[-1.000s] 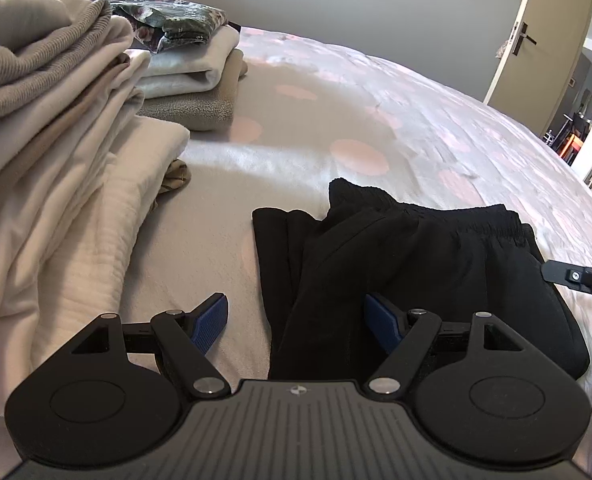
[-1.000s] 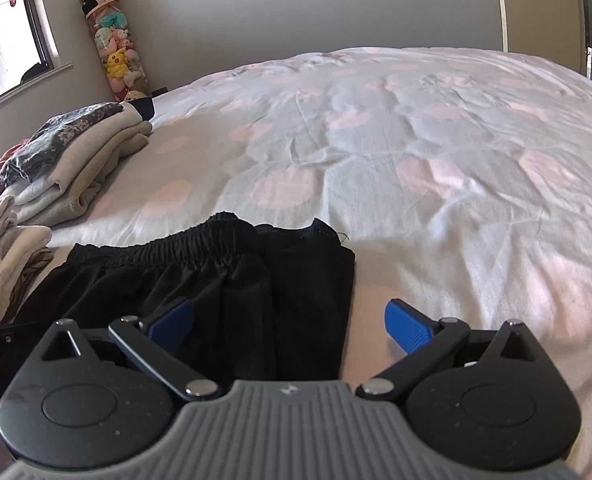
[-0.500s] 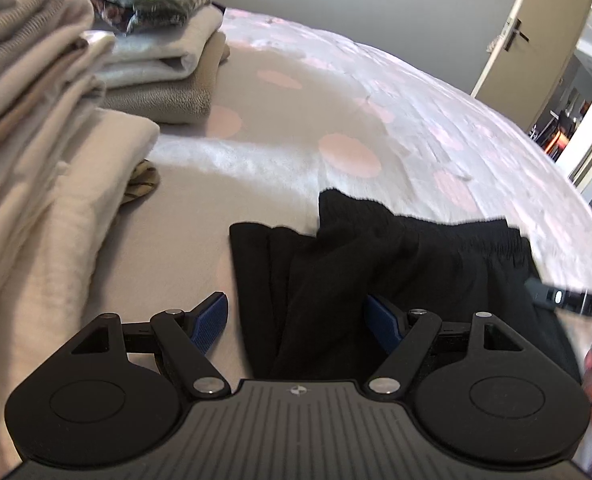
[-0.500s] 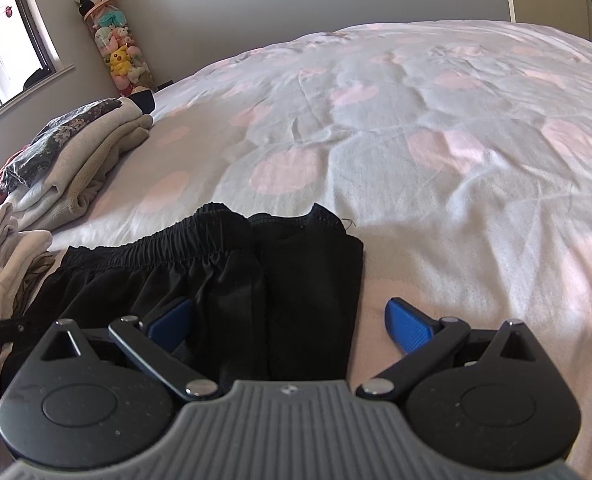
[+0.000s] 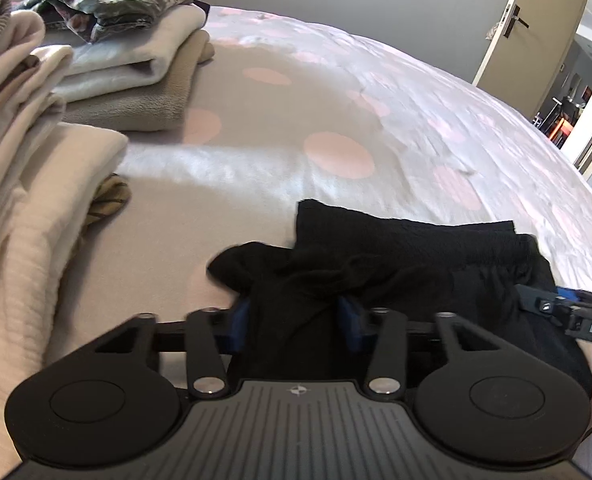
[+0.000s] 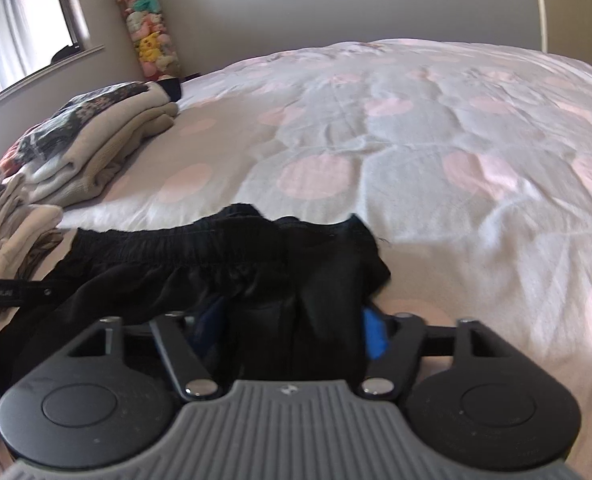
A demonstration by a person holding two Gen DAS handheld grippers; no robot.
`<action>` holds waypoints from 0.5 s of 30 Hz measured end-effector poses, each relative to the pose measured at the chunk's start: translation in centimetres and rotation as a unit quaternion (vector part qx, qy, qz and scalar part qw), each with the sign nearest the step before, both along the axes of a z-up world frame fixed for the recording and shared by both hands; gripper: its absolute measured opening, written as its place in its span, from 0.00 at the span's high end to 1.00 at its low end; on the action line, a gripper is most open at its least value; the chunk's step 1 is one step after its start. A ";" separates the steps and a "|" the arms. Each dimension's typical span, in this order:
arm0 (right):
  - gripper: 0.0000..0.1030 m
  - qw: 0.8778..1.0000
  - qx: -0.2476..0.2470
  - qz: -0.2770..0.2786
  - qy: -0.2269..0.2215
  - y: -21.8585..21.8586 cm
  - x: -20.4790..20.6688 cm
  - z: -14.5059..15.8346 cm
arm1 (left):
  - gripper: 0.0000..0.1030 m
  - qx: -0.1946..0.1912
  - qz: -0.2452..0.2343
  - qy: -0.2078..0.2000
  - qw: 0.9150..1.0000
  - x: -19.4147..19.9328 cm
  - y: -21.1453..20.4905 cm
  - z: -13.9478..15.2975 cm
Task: Fold clothes
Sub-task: 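Close both tools on the elastic waistband of the folded shorts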
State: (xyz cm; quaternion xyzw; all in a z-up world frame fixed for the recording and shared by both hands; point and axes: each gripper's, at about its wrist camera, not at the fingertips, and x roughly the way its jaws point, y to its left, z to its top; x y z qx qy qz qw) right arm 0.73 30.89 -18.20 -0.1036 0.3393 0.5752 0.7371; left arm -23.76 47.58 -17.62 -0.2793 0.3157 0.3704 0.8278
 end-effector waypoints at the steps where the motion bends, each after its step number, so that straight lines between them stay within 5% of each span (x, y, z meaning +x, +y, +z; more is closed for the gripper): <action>1: 0.49 1.000 0.002 0.007 -0.003 0.0 -0.2 0.1 | 0.74 0.000 0.005 -0.003 1.000 0.0 -0.1 -0.1; 6: 0.80 0.999 0.016 0.025 -0.026 -0.2 -0.9 0.5 | 0.92 0.002 0.028 -0.021 0.999 -0.3 -0.6 0.2; 15: 0.90 0.997 0.059 0.024 -0.051 -1.8 -2.3 3.2 | 0.95 0.037 0.045 -0.023 0.998 -0.5 -2.5 3.7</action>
